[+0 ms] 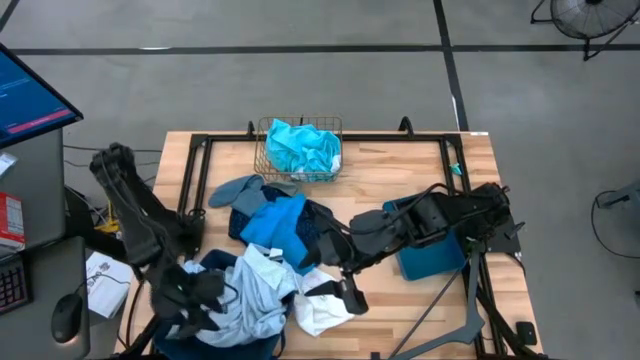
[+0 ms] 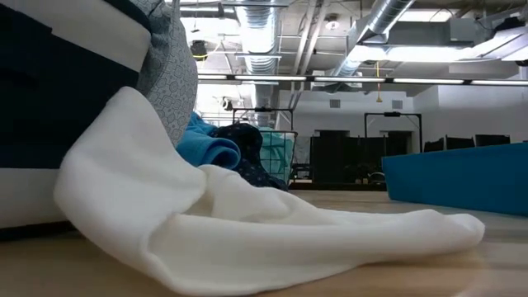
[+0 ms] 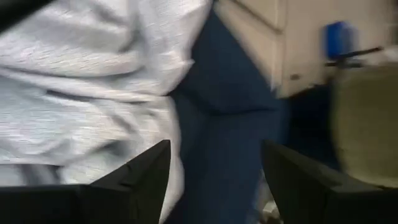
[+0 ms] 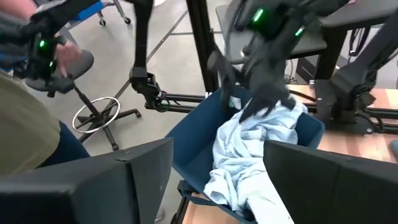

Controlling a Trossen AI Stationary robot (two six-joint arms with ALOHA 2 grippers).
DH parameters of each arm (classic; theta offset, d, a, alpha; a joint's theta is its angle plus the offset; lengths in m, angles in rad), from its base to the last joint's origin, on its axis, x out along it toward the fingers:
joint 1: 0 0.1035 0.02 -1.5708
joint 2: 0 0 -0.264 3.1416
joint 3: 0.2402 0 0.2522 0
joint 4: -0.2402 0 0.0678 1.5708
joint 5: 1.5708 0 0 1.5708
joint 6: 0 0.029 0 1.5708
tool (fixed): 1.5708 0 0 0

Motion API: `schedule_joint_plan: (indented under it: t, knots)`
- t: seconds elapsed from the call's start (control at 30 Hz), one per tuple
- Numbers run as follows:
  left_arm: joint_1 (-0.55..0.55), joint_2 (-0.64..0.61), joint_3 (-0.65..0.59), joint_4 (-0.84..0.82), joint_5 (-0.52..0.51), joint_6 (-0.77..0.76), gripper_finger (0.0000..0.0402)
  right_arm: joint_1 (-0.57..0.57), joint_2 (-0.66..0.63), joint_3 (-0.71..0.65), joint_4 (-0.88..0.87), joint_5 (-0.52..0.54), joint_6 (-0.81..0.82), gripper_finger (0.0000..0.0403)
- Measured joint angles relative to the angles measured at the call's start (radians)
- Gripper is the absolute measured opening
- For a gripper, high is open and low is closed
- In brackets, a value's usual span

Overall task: Pick & Place Cloths
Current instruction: Put the white patterned shirt into the dark blue laundry organizer

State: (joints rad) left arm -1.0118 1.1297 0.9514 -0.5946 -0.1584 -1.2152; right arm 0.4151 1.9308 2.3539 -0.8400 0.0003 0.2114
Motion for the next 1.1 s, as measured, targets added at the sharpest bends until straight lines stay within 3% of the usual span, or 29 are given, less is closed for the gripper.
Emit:
schedule_joint_plan:
  t: [0.17,0.27,0.43,0.7,0.9,1.1]
  knots:
    - [-0.024,-0.048,0.029,-0.120,0.164,0.014,0.0217,0.007,0.000,0.000,-0.011,-0.003,0.011,0.0244]
    - [-0.027,-0.037,0.030,-0.202,0.243,0.098,0.0203,0.010,0.000,0.000,-0.026,-0.003,0.018,0.0244]
    - [-0.027,0.033,0.030,-0.298,0.244,0.294,0.0190,0.010,0.003,0.000,-0.029,-0.003,0.018,0.0244]
    - [-0.052,0.188,0.030,-0.375,0.232,0.480,0.0188,0.010,0.006,0.000,-0.040,-0.003,0.026,0.0244]
    - [-0.076,0.277,0.021,-0.373,0.133,0.609,0.0189,0.010,0.006,0.000,-0.044,-0.003,0.026,0.0244]
    - [-0.070,0.303,-0.050,-0.369,0.122,0.584,0.0189,0.008,0.006,0.000,-0.044,-0.003,0.026,0.0244]
